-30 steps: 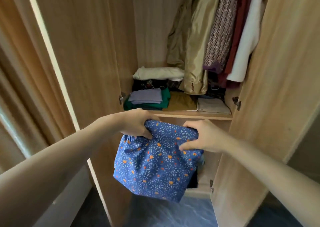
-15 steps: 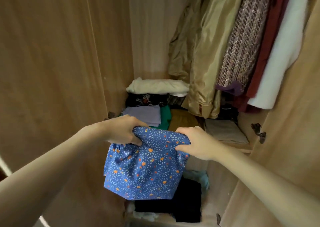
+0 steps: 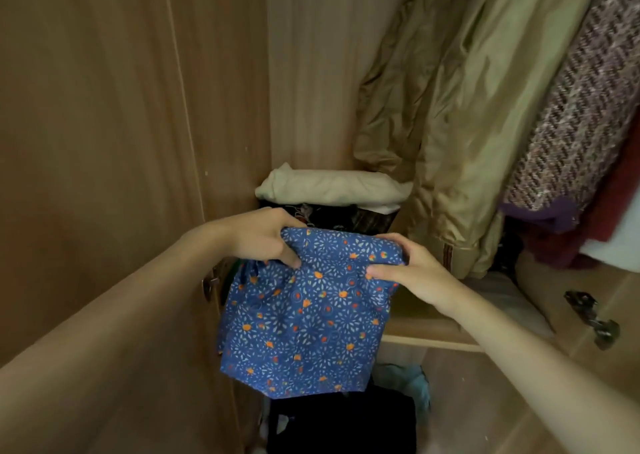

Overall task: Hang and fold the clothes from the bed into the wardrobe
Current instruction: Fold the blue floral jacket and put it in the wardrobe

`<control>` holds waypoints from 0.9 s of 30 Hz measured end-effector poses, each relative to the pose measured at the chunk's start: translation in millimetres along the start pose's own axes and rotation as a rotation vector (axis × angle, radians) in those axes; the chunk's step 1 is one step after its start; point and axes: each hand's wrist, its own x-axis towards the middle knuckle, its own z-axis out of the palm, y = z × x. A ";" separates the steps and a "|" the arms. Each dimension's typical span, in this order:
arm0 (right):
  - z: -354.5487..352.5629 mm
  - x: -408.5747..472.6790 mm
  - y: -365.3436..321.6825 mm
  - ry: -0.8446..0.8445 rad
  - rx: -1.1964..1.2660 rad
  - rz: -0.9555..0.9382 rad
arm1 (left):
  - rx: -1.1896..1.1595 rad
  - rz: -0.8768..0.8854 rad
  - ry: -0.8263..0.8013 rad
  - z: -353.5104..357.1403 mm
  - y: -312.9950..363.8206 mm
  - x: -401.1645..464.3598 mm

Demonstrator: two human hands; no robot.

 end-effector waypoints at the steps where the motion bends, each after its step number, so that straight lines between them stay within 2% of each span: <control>1: 1.4 8.7 6.9 -0.027 0.072 0.048 | -0.013 0.000 0.005 -6.4 -6.0 7.5; 5: 11.2 29.1 33.6 -0.150 0.166 0.162 | -0.110 -0.007 0.045 -23.5 -30.6 32.7; 9: 17.6 53.2 45.9 -0.158 0.235 0.214 | -0.222 -0.018 0.075 -27.8 -50.6 54.6; 18: 13.0 110.7 54.2 -0.251 0.072 0.248 | -0.481 -0.102 0.261 -40.3 -82.6 85.8; 27: -38.5 185.9 1.2 -0.112 -0.022 0.230 | -0.896 -0.227 0.560 -32.3 -109.4 97.7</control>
